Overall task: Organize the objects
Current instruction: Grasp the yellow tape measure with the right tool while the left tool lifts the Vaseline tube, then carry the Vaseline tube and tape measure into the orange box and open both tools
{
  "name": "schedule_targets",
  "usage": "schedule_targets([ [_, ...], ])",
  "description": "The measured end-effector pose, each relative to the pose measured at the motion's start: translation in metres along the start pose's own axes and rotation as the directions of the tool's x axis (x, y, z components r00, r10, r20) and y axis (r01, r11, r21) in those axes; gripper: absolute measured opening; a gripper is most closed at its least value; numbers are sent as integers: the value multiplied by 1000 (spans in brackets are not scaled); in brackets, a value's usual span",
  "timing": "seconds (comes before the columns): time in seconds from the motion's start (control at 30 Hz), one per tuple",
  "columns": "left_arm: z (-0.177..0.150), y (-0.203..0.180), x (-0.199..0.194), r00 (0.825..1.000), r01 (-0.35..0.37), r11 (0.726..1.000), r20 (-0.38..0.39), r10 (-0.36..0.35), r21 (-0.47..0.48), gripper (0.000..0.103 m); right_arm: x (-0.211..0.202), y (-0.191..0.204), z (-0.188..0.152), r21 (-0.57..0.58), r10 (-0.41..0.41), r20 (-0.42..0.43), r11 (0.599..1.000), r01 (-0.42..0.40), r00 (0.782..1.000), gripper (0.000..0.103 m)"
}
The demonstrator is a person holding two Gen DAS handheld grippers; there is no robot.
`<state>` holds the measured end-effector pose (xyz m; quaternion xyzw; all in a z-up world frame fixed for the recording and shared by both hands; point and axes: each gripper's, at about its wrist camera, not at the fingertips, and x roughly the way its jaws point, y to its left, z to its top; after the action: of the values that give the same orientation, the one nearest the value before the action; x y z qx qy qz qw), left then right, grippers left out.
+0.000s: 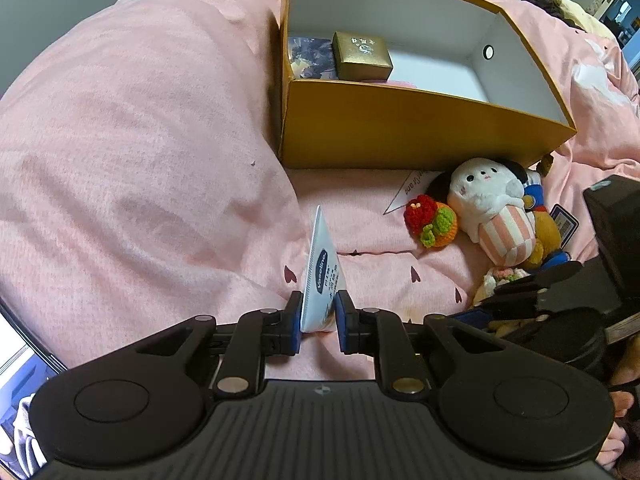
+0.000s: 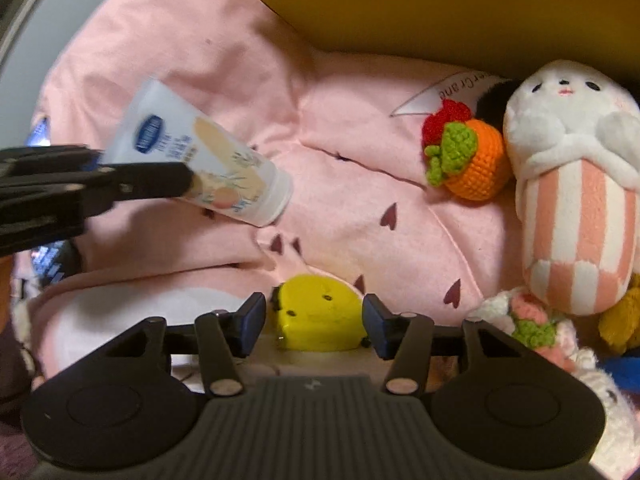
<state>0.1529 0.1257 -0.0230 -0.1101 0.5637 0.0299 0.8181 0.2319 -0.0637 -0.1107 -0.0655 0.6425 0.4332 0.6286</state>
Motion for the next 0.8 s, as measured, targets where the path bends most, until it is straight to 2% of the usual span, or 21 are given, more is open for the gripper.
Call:
schedule_targets([
  [0.17,-1,0,1,1000,1,1000,-4,-1,-6,19,18,9,3,-53,-59,-50,997,57,997,59],
  [0.3,-1,0,1,1000,0,1000,-4,0,-5,19,17,6,3,-33,-35,-56,999,33,998,55],
  [0.5,-1,1,-3,1000,1,1000,9,-1,-17,18,-2,17,-5,-76,-64,5,995,65,998,54],
  [0.63,1,1,-7,1000,11,1000,19,-10,-19,18,-19,17,-4,-69,-55,52,996,58,997,54],
  [0.8,9,2,-22,994,106,992,46,-103,-67,17,-49,19,4,-53,-39,137,998,47,990,54],
])
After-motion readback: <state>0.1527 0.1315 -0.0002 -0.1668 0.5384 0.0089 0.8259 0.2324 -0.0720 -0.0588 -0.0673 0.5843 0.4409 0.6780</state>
